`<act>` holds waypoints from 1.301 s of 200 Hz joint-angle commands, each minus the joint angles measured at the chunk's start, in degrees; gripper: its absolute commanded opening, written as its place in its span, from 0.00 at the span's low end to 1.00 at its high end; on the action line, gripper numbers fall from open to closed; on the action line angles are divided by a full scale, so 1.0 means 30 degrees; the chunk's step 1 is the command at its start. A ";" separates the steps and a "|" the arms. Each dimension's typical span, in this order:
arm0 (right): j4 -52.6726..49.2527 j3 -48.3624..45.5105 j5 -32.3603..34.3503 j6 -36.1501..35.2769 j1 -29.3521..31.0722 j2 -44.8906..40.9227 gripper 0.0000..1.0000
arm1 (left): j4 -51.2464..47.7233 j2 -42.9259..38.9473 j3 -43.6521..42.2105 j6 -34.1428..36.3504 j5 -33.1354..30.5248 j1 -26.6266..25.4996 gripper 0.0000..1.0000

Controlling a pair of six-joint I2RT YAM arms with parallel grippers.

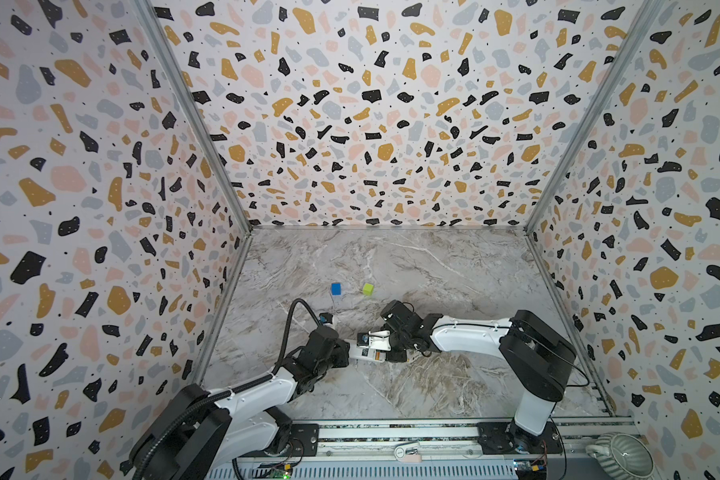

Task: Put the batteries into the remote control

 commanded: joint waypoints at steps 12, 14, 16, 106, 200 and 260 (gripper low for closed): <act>-0.0525 -0.1275 0.0040 0.0472 0.0811 0.0965 0.10 | -0.1579 0.0235 -0.0300 0.0088 0.0206 -0.0028 0.31; -0.0432 -0.1282 0.0095 0.0488 0.0800 0.0890 0.10 | -0.1567 0.0235 -0.0300 0.0106 0.0206 -0.0028 0.31; -0.0402 -0.1299 0.0116 0.0522 0.0783 0.0805 0.11 | -0.1579 0.0235 -0.0300 0.0081 0.0206 -0.0028 0.31; 0.2284 -0.2926 0.0134 0.3094 -0.0014 -0.3551 0.16 | -0.1524 0.0147 -0.0351 0.0085 0.0206 -0.0043 0.31; -0.1087 -0.4251 0.3029 1.1461 -0.0449 -0.6899 0.37 | -0.1550 -0.0130 -0.0432 0.0137 0.0206 -0.0028 0.31; -0.1871 -0.4999 0.3540 1.2859 -0.0474 -0.6110 0.48 | -0.1568 -0.0319 -0.0461 0.0180 0.0264 -0.0039 0.31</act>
